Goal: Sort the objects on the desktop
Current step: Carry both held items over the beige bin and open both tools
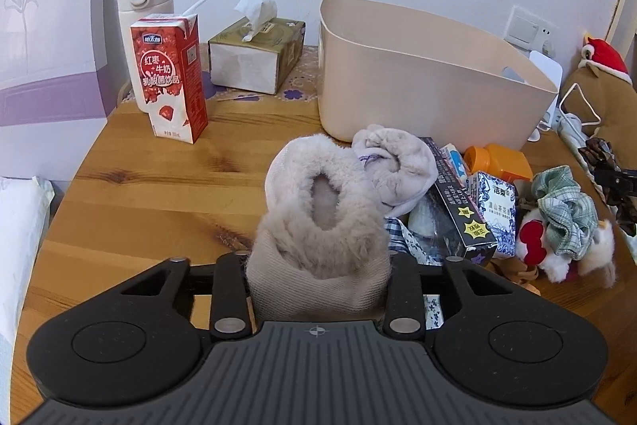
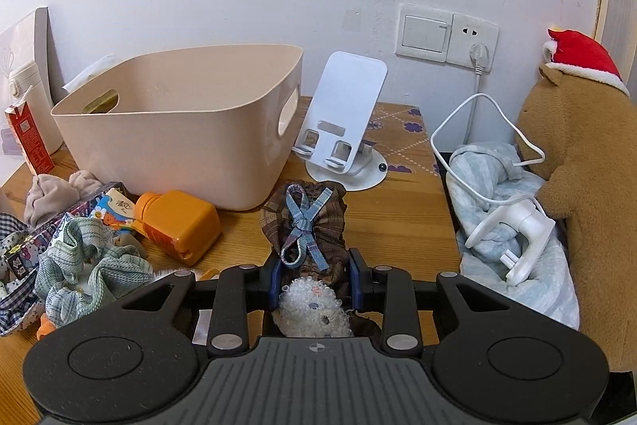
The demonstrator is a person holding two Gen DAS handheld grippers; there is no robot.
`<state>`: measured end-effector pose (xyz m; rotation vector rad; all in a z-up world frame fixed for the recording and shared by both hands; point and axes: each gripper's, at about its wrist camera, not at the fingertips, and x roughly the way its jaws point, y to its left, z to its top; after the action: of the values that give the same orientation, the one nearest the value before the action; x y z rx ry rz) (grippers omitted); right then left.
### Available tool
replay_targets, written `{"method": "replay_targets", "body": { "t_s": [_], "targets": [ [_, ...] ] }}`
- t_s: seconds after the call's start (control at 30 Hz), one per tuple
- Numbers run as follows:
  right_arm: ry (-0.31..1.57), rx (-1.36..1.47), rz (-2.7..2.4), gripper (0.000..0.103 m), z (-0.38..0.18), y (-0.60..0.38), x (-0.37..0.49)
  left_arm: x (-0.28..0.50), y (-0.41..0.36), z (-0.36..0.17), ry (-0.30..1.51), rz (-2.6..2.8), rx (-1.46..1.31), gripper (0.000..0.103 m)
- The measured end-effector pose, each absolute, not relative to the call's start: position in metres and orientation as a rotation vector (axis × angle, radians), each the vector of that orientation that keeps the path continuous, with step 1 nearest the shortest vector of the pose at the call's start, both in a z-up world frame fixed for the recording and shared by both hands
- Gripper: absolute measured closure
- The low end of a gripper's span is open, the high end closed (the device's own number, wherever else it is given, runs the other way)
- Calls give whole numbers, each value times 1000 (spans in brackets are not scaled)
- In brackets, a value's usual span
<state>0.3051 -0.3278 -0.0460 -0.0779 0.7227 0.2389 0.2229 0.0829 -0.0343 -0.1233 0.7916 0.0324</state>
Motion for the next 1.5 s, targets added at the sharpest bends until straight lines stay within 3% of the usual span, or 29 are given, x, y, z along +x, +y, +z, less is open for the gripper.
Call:
{"method": "replay_targets", "body": {
  "t_s": [0.07,0.37,0.53,0.87,1.5],
  "targets": [
    [723,-80,238,73,-46,-328,305,222,85,-35,790,32,-135,56],
    [727,-82,240,73,-48,-325,303,220,94,-41,804,53,-162,56],
    [721,-82,237,73,-45,-324,303,216,102,-33,775,61,-194,67],
    [687,-76,246,73,-28,-321,305,219,107,4,698,55,-189,67],
    [526,-103,322,72,50,-261,352,348,27,66,617,-35,-65,67]
  ]
}}
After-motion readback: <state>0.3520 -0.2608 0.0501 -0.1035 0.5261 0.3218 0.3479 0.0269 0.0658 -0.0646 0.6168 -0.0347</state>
